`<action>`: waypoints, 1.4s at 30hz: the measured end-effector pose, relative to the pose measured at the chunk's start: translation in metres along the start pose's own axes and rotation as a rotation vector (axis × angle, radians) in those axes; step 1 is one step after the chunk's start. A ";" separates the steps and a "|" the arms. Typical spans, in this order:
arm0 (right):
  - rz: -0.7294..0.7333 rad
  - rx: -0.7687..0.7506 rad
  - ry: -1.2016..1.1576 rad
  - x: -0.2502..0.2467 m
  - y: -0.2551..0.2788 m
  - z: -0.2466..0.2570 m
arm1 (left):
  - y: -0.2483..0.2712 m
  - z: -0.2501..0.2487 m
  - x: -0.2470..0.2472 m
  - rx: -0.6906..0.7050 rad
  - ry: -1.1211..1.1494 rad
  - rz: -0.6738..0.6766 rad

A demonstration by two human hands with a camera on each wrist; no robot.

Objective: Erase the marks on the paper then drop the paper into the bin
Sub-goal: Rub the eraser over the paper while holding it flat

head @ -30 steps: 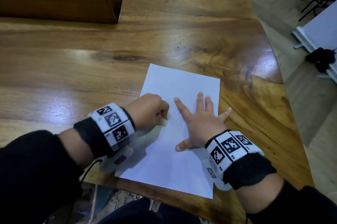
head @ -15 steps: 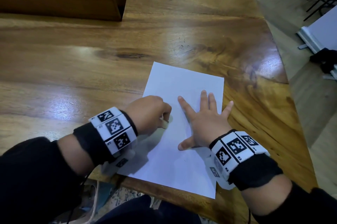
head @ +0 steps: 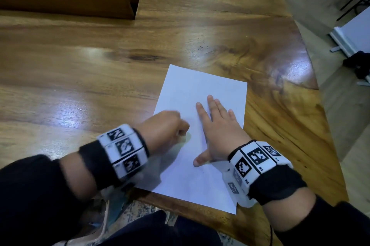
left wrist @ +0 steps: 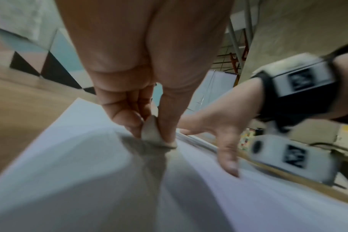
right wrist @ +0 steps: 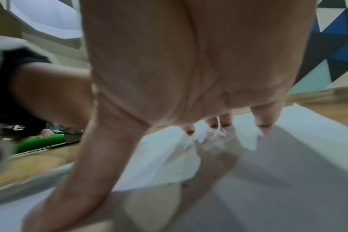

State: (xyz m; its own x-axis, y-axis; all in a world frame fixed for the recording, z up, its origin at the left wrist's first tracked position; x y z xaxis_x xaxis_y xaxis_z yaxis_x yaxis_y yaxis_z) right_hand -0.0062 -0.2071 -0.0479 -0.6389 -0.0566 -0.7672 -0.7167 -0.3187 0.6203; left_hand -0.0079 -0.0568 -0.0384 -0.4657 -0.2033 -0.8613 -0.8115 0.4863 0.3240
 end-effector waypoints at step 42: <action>0.024 0.022 0.019 -0.001 -0.002 0.002 | 0.034 0.001 0.021 0.154 -0.006 0.089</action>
State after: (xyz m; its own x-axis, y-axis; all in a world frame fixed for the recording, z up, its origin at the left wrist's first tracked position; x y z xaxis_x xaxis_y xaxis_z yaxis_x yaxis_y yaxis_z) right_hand -0.0048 -0.2044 -0.0480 -0.6505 -0.0816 -0.7551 -0.7075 -0.2966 0.6415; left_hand -0.0447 -0.0440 -0.0453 -0.5309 -0.1482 -0.8344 -0.7031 0.6266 0.3361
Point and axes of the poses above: each hand's wrist, its own y-axis away from the middle knuckle, its own x-axis out of the palm, z = x × y, the point moved 2 cm from there along -y, towards the middle knuckle, and after that the axes turned 6 degrees about -y, right-handed, at the moved point
